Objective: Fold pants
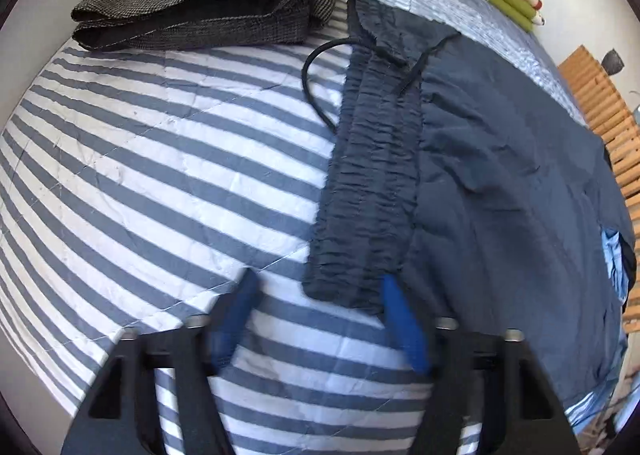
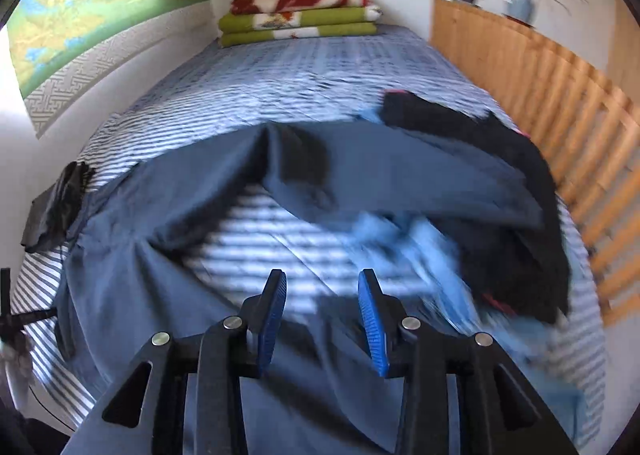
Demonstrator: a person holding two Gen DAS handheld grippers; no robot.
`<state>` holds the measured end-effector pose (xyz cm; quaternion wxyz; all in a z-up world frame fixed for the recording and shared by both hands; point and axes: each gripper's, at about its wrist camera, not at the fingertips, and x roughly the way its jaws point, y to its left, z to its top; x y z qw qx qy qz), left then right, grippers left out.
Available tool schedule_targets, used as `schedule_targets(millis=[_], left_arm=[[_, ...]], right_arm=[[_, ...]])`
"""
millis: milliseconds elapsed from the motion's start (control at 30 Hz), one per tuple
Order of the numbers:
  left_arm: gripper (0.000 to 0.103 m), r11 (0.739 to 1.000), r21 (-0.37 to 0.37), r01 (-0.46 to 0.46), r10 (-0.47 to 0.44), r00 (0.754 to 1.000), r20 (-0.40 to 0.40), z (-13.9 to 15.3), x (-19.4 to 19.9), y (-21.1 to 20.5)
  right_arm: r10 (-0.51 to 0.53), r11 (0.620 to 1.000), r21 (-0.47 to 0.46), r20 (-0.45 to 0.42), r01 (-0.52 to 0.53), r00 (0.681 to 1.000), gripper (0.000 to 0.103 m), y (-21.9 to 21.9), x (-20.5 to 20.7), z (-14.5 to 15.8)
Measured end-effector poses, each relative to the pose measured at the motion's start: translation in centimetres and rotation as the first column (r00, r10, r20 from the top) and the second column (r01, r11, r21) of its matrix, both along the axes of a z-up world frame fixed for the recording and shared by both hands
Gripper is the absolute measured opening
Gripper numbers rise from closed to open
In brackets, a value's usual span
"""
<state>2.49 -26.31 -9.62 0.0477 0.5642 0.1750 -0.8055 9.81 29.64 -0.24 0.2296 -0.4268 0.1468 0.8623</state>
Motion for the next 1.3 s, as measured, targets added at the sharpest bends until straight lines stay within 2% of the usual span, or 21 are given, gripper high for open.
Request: schedule_targets(millis=[67, 100, 167, 200, 267, 367, 400, 433, 500, 600, 767, 800, 833, 867, 1000, 1067, 1133, 1233, 1300], left_arm=[[0.033, 0.999, -0.032, -0.026, 0.026, 1.0, -0.004, 0.5, -0.2, 0.6], [0.022, 0.997, -0.068, -0.031, 0.03, 0.999, -0.014, 1.1, -0.1, 0.9], [0.018, 0.996, -0.073, -0.043, 0.039, 0.998, -0.048, 2.6, 0.5, 0.7], [0.011, 0.995, -0.08, -0.056, 0.051, 0.997, -0.064, 3.1, 0.7, -0.4], [0.011, 0.989, -0.115, -0.097, 0.088, 0.993, -0.084, 4.4, 1.6, -1.7], [0.011, 0.979, -0.143, -0.143, 0.136, 0.989, -0.057, 4.9, 2.4, -3.9], [0.015, 0.98, -0.15, -0.127, 0.122, 0.992, -0.042, 5.0, 2.0, -3.8], [0.03, 0.982, -0.154, -0.111, 0.109, 0.994, -0.018, 5.1, 2.2, -3.8], [0.049, 0.978, -0.178, -0.111, 0.108, 0.994, -0.028, 5.8, 3.4, -4.1], [0.05, 0.974, -0.216, -0.069, 0.061, 0.997, -0.047, 6.9, 5.0, -2.5], [0.05, 0.969, -0.24, 0.05, -0.068, 0.996, -0.065, 8.3, 4.7, 1.1], [0.05, 0.969, -0.239, 0.066, -0.085, 0.994, -0.07, 8.2, 4.3, 2.0], [0.05, 0.968, -0.238, 0.085, -0.105, 0.992, -0.074, 8.4, 4.2, 2.9], [0.05, 0.966, -0.238, 0.1, -0.121, 0.99, -0.076, 8.5, 4.0, 3.8], [0.05, 0.953, -0.265, 0.148, -0.17, 0.983, -0.065, 7.7, 2.5, 7.0], [0.05, 0.949, -0.271, 0.16, -0.183, 0.981, -0.062, 7.5, 2.3, 8.1], [0.05, 0.945, -0.277, 0.174, -0.196, 0.979, -0.054, 7.5, 2.4, 8.8], [0.05, 0.94, -0.286, 0.184, -0.204, 0.978, -0.04, 7.1, 2.1, 8.9], [0.05, 0.946, -0.269, 0.179, -0.194, 0.981, -0.028, 6.4, 1.8, 8.7]], right_arm=[[-0.082, 0.997, -0.004, 0.013, 0.082, 0.997, 0.035, 1.9, 4.0, -0.3], [-0.121, 0.993, -0.013, 0.022, 0.121, 0.992, 0.035, 2.8, 5.5, -0.3], [-0.192, 0.981, -0.036, 0.026, 0.193, 0.981, 0.035, 4.7, 8.3, -0.5], [-0.214, 0.976, -0.044, 0.026, 0.215, 0.977, 0.035, 5.8, 9.6, -0.4], [-0.211, 0.976, -0.046, 0.043, 0.213, 0.976, 0.035, 7.1, 10.4, -0.6], [-0.181, 0.981, -0.054, 0.076, 0.185, 0.981, 0.037, 8.0, 9.6, -1.5], [-0.143, 0.986, -0.076, 0.08, 0.149, 0.987, 0.043, 8.1, 8.6, -2.1], [-0.114, 0.988, -0.098, 0.084, 0.122, 0.99, 0.051, 8.0, 8.0, -2.7], [-0.07, 0.99, -0.112, 0.112, 0.083, 0.991, 0.055, 7.9, 5.9, -4.5], [-0.066, 0.994, -0.079, 0.176, 0.081, 0.982, 0.055, 8.0, 2.6, -7.1], [-0.063, 0.966, -0.237, 0.181, 0.106, 0.981, 0.055, 9.1, 0.6, -10.2], [-0.066, 0.964, -0.242, 0.176, 0.108, 0.982, 0.045, 9.0, 0.6, -10.3], [-0.068, 0.964, -0.243, 0.175, 0.11, 0.982, 0.013, 8.8, 0.8, -10.2], [-0.067, 0.961, -0.253, 0.171, 0.11, 0.983, 0.002, 8.7, 1.2, -10.0], [-0.097, 0.97, -0.214, 0.087, 0.114, 0.991, 0.002, 8.7, 3.4, -7.0], [-0.166, 0.966, -0.198, 0.015, 0.166, 0.986, 0.002, 9.1, 5.6, -4.7], [-0.259, 0.95, -0.202, -0.087, 0.237, 0.962, 0.002, 9.3, 8.8, -2.2], [-0.389, 0.921, -0.067, -0.202, 0.383, 0.899, 0.002, 8.1, 14.8, 1.8], [-0.434, 0.897, -0.028, -0.24, 0.44, 0.868, 0.002, 7.6, 17.9, 2.7]])
